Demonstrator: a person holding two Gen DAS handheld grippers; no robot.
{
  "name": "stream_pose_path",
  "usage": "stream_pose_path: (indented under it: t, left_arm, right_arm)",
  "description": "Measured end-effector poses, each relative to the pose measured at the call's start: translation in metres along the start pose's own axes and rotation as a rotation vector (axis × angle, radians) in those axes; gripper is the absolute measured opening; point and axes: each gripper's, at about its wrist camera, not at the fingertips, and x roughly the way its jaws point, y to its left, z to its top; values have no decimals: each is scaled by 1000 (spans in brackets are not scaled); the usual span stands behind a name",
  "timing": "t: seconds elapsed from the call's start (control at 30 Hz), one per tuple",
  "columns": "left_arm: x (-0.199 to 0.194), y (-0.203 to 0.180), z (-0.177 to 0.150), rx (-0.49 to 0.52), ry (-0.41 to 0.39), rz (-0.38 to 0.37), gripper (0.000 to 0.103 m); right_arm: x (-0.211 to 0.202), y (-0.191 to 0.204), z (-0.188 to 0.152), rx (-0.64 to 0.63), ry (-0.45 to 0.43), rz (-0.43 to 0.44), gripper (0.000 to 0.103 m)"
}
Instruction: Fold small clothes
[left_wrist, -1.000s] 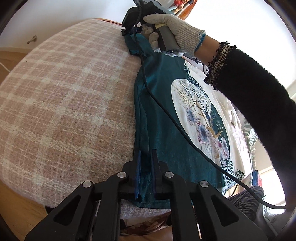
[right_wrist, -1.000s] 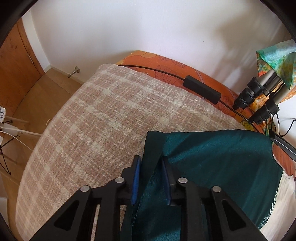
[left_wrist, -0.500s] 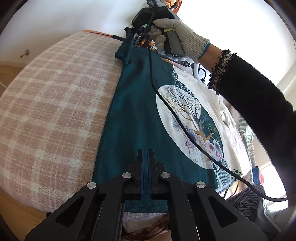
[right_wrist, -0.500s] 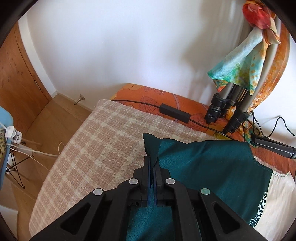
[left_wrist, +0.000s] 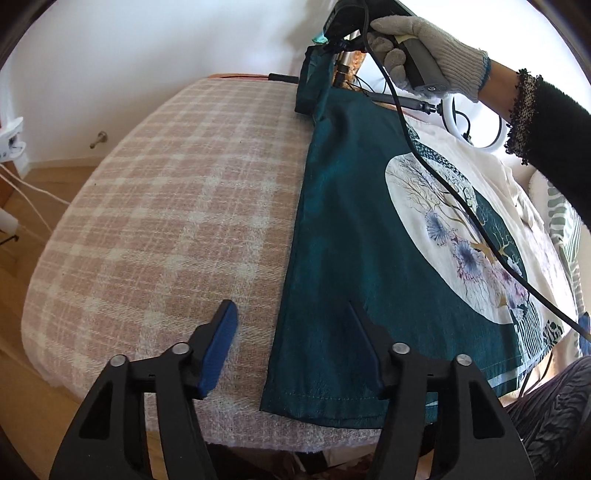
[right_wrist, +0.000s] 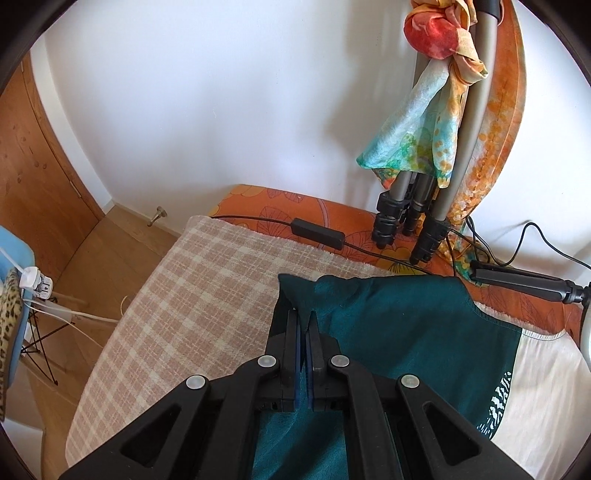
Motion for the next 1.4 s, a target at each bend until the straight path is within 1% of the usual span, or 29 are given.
stream_pose_path:
  t: [0.03,0.1,0.13,0.17,0.27,0.37,0.5,0.7,0.83,0.97,1.1,1.13,1.17,1.2,1.23,1.27,1.3,1.33,1.4]
  left_arm:
    - [1,-1,0,20,-4,-3,21]
    - [2,-3,-2,45,-15,-23,6]
    - [2,-1,-2,33,-17,-48,3]
    - [1,2,-2,9,-6,-87,2]
    - [-1,3,0,-51,9,-161,2]
    - [-8,-9,2,-40,-1,-208,2]
    - [-14,-34,6,12,-11,-259,1]
    - [-13,-72,11,90,5,-309,1]
    - [-8,-93,8,143,30,-328,1]
    - [2,-108,4,164,66,-345,1]
    - [7,-120,3,186,87,-364,1]
    - [8,-125,4,196,102,-384,1]
    - [9,-129,3,208,117,-394,1]
    - [10,-133,2,223,127,-392,3]
    - [9,-138,1,241,136,-392,10]
    - [8,-141,0,253,137,-397,15]
    - [4,-143,0,262,130,-400,24]
    - [0,-143,0,269,112,-403,27]
    - [-7,-141,2,265,78,-410,27]
  right_arm:
    - [-1,-1,0,4,-3,3,0]
    - [-4,-4,0,10,-7,9,0]
    - [-4,-4,-1,5,-5,5,0]
    - [-6,-4,-1,-4,-4,-5,0]
    - [-13,-7,-6,-37,-10,-26,0]
    - [-23,-22,-11,-26,-20,-47,0]
    - [-36,-55,-20,36,-33,-59,0]
    - [-48,-110,-47,133,-41,-100,0]
    - [-48,-145,-64,198,-19,-116,0]
    - [-47,-162,-75,203,-15,-126,0]
    - [-43,-171,-77,213,-15,-146,0]
    - [-41,-172,-77,208,-9,-162,0]
    - [-37,-173,-77,194,11,-199,0]
    - [-31,-174,-77,172,53,-271,11]
    - [-26,-175,-77,150,86,-356,39]
    - [-25,-177,-79,141,95,-411,50]
    - [-28,-179,-81,144,81,-417,57]
    - [-32,-181,-83,156,62,-381,56]
    - [-41,-185,-87,207,30,-283,52]
